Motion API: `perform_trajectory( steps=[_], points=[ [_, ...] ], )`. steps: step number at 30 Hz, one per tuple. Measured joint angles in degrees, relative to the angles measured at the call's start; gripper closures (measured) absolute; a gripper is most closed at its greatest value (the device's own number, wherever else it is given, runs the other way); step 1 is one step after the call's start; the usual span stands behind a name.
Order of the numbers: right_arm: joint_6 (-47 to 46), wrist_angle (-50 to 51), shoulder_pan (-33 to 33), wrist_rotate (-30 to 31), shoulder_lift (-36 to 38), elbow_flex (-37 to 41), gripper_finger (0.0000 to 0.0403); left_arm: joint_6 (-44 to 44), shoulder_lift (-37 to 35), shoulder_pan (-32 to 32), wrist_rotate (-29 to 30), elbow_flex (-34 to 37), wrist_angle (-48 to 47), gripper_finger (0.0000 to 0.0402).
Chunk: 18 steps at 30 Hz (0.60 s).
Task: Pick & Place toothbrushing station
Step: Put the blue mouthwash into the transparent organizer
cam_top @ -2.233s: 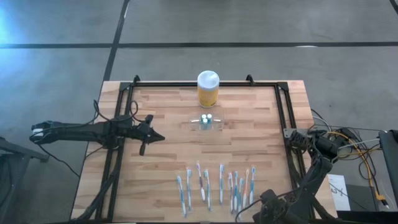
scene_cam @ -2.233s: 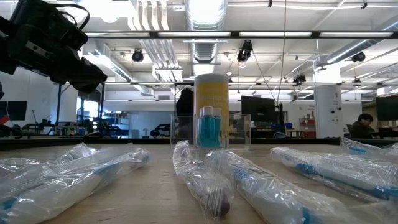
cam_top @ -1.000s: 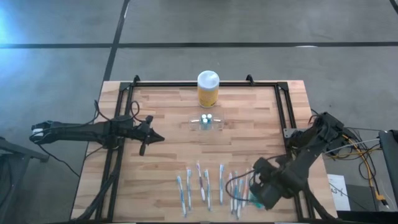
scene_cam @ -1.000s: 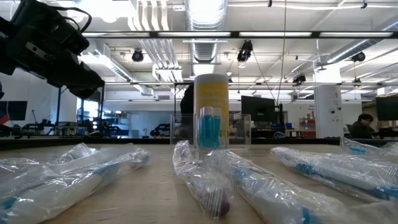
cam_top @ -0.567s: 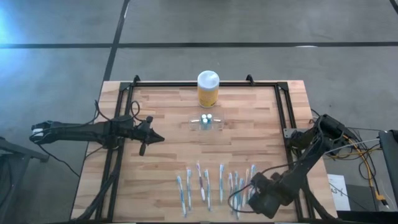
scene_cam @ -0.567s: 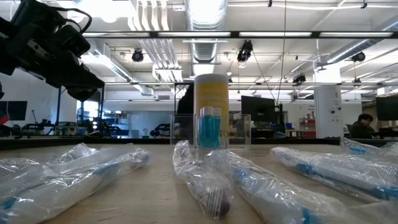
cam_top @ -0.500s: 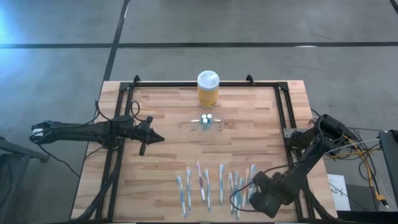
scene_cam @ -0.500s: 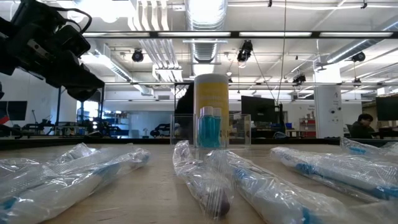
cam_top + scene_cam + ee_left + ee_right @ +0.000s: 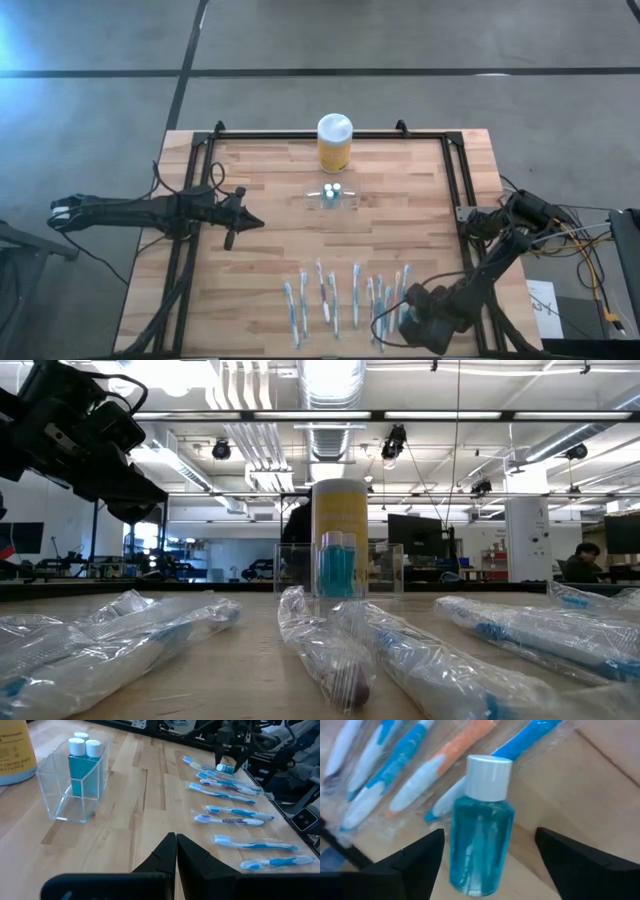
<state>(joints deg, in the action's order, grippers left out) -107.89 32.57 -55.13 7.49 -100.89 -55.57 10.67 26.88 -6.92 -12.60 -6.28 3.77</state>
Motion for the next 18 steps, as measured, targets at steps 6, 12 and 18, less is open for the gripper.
perform_trajectory(
  steps=[6, 12, 18],
  points=[
    [1.63, 0.97, -0.13, 0.17, -1.15, -0.7, 0.013, 0.03, 0.01, 0.0, 0.0, 0.0, 0.0, 0.0385],
    [2.81, 3.63, -0.13, 0.0, -1.34, -1.38, 0.0227, 0.03, 0.02, 0.0, 0.0, 0.0, 0.02, 0.0385],
    [2.5, 5.14, -0.23, 2.85, -1.45, -1.36, 0.0305, -0.24, 0.02, 0.0, 0.0, 0.0, 0.04, 0.0385]
  ],
)
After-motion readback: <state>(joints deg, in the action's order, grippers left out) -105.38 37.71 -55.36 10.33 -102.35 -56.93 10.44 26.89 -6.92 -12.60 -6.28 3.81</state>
